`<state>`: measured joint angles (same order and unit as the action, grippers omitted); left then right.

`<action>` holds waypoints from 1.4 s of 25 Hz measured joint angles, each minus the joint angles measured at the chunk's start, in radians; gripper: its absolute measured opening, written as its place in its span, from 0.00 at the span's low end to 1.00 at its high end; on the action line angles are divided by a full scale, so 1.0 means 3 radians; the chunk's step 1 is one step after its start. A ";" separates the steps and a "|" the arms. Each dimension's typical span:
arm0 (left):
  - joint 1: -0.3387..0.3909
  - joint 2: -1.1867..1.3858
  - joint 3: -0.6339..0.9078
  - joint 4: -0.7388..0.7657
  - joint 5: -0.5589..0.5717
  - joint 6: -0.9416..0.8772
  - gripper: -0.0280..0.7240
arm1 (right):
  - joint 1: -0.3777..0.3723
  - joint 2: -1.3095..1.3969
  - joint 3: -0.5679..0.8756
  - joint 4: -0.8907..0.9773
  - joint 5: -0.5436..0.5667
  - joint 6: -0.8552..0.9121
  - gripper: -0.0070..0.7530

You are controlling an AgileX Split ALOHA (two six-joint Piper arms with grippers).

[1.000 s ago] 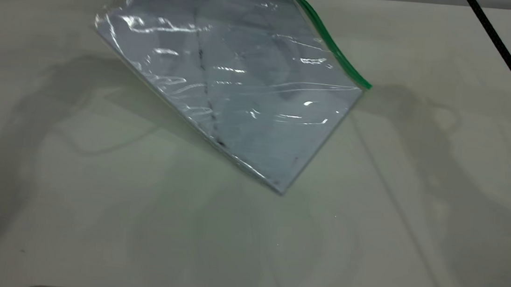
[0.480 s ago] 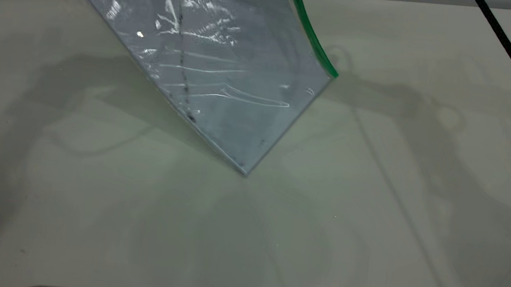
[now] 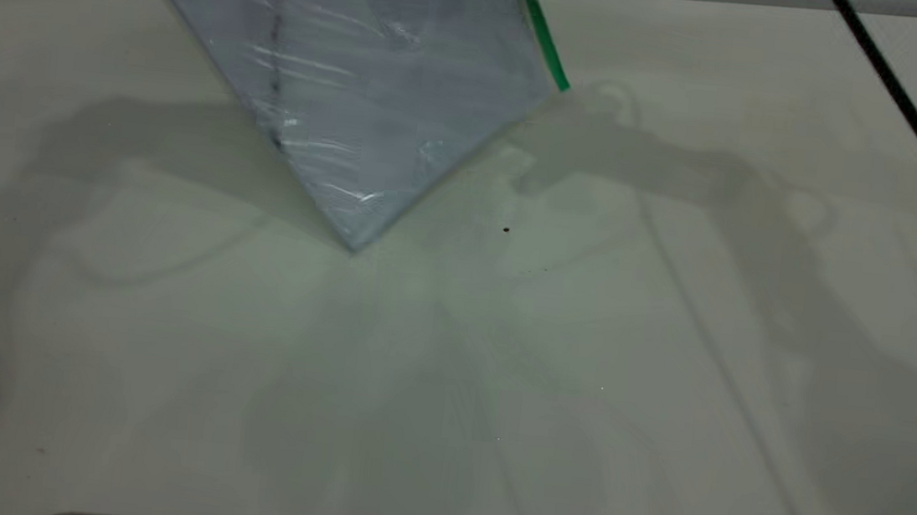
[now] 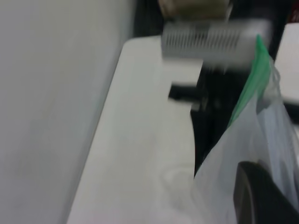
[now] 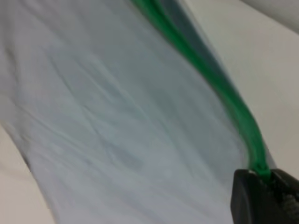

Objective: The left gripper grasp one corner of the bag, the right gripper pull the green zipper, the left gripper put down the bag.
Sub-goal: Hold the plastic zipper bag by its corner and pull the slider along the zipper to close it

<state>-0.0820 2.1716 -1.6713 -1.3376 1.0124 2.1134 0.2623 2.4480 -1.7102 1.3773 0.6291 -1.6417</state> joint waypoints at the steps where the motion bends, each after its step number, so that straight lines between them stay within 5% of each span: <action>1: 0.0006 -0.0037 0.0000 0.0000 0.0024 -0.0009 0.11 | -0.0007 0.0048 0.0000 -0.0003 -0.0020 0.0000 0.06; 35: 0.0117 -0.0112 0.0000 0.0011 0.0142 -0.0051 0.11 | -0.0015 0.0207 0.0000 -0.0999 -0.0090 0.0634 0.06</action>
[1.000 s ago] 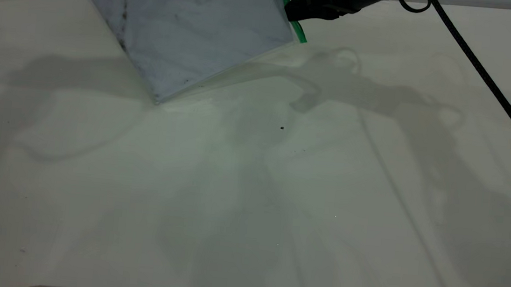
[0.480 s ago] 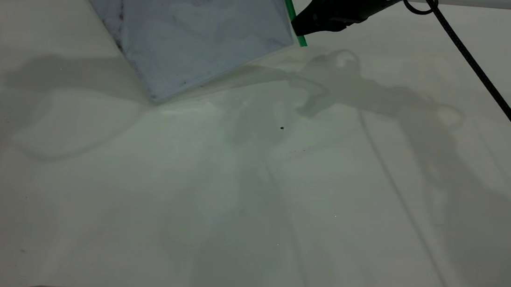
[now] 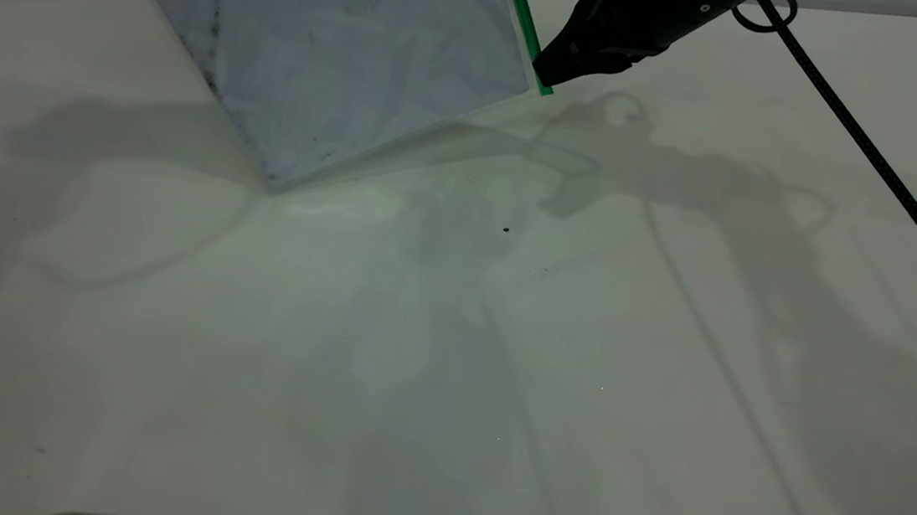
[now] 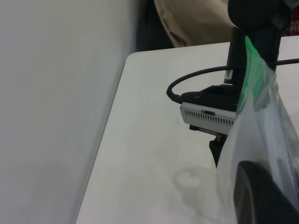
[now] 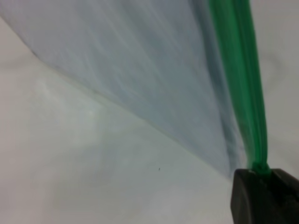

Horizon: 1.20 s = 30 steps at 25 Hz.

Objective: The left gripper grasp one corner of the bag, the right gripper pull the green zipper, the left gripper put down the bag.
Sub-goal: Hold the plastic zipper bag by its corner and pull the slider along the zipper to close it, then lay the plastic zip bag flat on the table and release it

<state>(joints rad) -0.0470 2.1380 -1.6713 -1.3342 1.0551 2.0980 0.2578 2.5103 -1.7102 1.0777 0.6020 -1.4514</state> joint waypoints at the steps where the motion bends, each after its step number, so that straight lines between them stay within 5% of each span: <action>1: 0.0000 0.0000 0.0000 0.0000 0.0000 0.0000 0.11 | 0.0000 0.0000 0.0000 -0.0016 0.0011 0.0031 0.06; 18: 0.0000 0.0000 0.0000 -0.0003 0.0001 0.0000 0.11 | 0.0000 0.0000 0.0000 -0.0195 0.0058 0.0197 0.11; 21: 0.0010 -0.0002 0.0000 -0.0083 0.0001 -0.0008 0.11 | -0.0003 -0.0015 0.0004 -0.0179 0.0015 0.0218 0.25; 26: 0.0011 -0.0006 0.0000 -0.0114 -0.0077 -0.0123 0.11 | -0.0007 -0.0286 0.0010 -0.0206 0.0005 0.0220 0.62; 30: 0.0011 0.0068 0.0000 -0.0144 -0.0113 -0.0192 0.11 | -0.0007 -0.0664 0.0010 -0.0263 0.0035 0.0284 0.72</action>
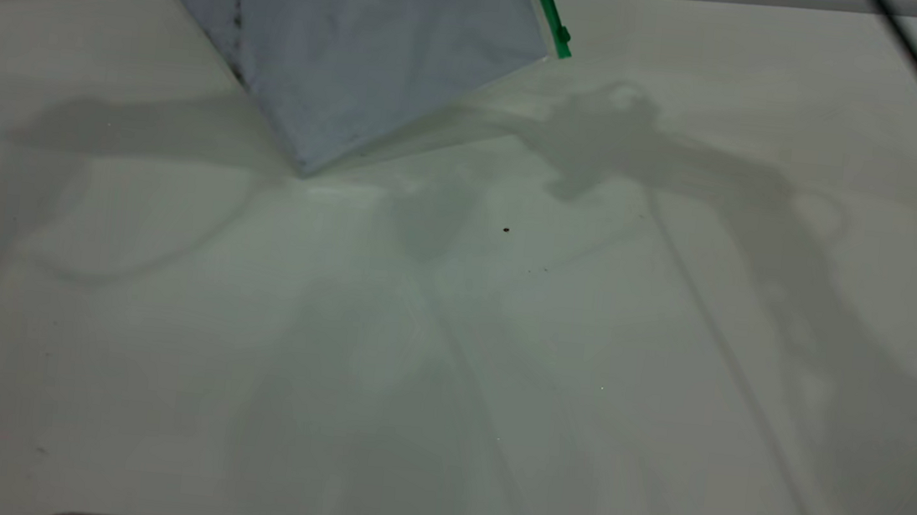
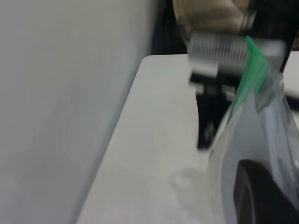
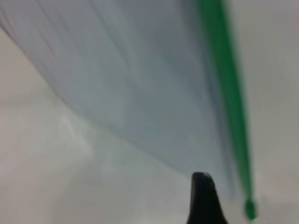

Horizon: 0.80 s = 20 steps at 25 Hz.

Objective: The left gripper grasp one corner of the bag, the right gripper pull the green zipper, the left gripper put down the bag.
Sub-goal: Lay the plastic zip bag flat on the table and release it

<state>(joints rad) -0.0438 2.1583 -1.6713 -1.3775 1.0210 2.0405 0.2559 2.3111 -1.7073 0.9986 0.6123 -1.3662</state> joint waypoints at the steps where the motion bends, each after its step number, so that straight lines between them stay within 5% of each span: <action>1: 0.0000 0.0038 0.0000 -0.0040 -0.0003 -0.0043 0.11 | 0.0000 -0.0104 0.0000 -0.0041 0.0023 0.0040 0.72; 11: -0.0105 0.0898 -0.0003 -0.0534 -0.0598 -0.0850 0.11 | 0.0000 -0.0772 0.0000 -0.0224 0.0674 0.0616 0.61; 20: -0.0282 0.1585 -0.0003 -0.0871 -0.0724 -0.1731 0.14 | 0.0000 -0.0958 0.0000 -0.0249 0.1797 0.0966 0.58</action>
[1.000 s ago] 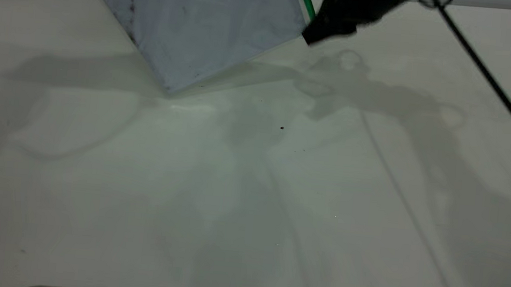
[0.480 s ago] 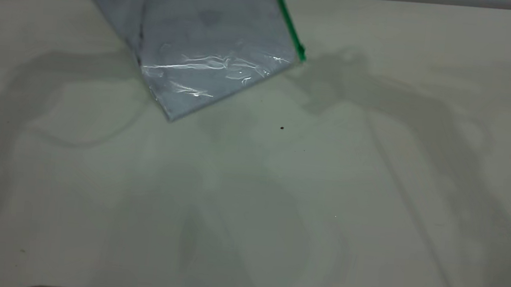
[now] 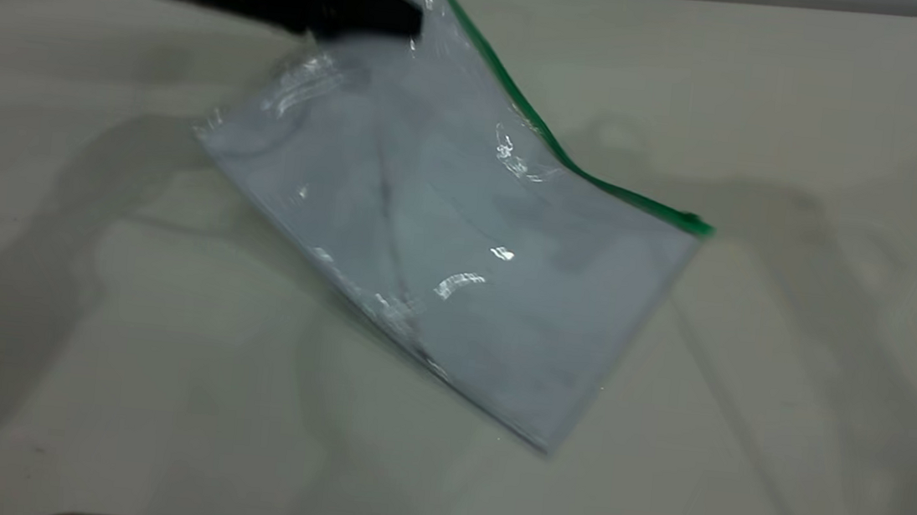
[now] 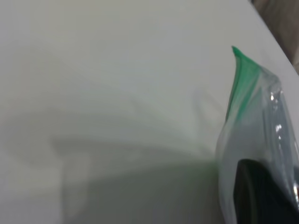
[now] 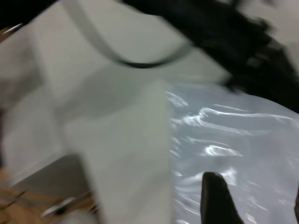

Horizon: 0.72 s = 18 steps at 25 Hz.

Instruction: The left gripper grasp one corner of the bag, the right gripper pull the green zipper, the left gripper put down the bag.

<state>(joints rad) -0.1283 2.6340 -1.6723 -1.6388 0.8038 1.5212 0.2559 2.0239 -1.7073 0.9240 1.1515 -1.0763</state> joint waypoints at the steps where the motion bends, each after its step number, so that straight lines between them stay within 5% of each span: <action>1: -0.0017 0.0050 0.0000 0.0010 0.0000 -0.0123 0.15 | 0.0000 -0.0057 0.0000 0.0008 0.0089 0.0021 0.58; 11: 0.0227 -0.0310 0.0000 0.0280 0.0602 -0.0446 0.69 | 0.0000 -0.0971 0.0010 -0.0285 0.0224 0.1035 0.58; 18: 0.0758 -0.1427 0.0000 0.0340 0.1134 -0.0881 0.73 | 0.0000 -0.2311 0.0300 -0.1433 0.0276 0.2148 0.52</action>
<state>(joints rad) 0.0990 2.2059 -1.6723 -1.5368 1.1440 1.2570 0.2559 1.3306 -1.6174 0.4942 1.2343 -0.4320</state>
